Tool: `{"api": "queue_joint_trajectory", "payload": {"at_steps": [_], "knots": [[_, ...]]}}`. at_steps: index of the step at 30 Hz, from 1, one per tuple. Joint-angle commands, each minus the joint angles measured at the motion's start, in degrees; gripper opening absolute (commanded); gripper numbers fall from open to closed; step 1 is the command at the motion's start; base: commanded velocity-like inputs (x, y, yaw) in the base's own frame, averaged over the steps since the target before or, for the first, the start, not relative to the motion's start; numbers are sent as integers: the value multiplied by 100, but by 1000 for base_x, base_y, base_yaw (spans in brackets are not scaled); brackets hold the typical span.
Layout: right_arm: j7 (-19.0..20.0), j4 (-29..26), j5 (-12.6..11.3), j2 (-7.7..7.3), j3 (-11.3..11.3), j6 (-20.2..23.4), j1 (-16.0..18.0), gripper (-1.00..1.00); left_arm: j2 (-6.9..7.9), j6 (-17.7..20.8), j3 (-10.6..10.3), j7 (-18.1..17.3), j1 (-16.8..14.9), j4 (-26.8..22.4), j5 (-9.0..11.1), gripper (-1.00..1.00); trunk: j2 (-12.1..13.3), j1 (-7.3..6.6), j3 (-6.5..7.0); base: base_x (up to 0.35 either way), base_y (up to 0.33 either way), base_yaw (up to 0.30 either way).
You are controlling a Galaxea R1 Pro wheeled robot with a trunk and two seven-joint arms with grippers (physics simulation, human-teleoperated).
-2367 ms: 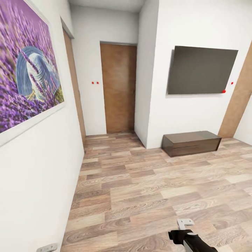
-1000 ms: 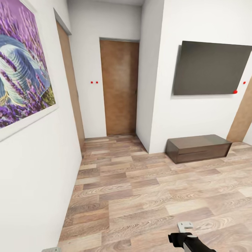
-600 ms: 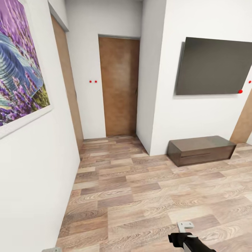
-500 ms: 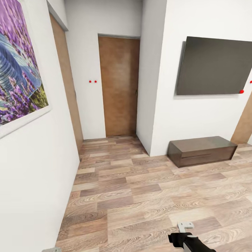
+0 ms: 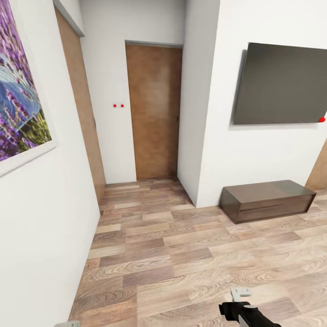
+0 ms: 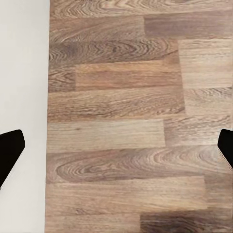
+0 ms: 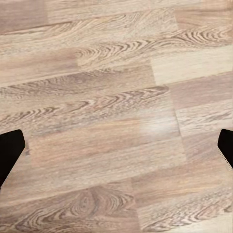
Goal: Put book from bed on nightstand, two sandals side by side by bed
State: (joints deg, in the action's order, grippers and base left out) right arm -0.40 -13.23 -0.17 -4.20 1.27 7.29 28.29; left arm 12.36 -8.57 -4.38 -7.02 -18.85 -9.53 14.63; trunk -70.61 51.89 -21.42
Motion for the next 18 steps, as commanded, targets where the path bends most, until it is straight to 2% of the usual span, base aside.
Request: {"api": "queue_joint_trajectory", "payload": {"at_steps": [1,11,14,18], "knots": [[-4,-13,-2,-1,13,36,1,100,4,-21,-45,-15,-5,7,58,100,-3,3,-6,312,0,0],[-4,-13,0,-2,14,22,1,100,4,-22,-45,6,-5,5,58,100,-3,3,-30,312,-1,0],[-4,4,1,1,17,-178,-1,100,4,-22,-45,7,-5,5,58,100,-3,3,-31,306,-39,0],[71,75,26,21,42,-99,-114,100,0,22,-24,-20,-60,-41,67,100,-3,3,-31,0,0,0]]}}
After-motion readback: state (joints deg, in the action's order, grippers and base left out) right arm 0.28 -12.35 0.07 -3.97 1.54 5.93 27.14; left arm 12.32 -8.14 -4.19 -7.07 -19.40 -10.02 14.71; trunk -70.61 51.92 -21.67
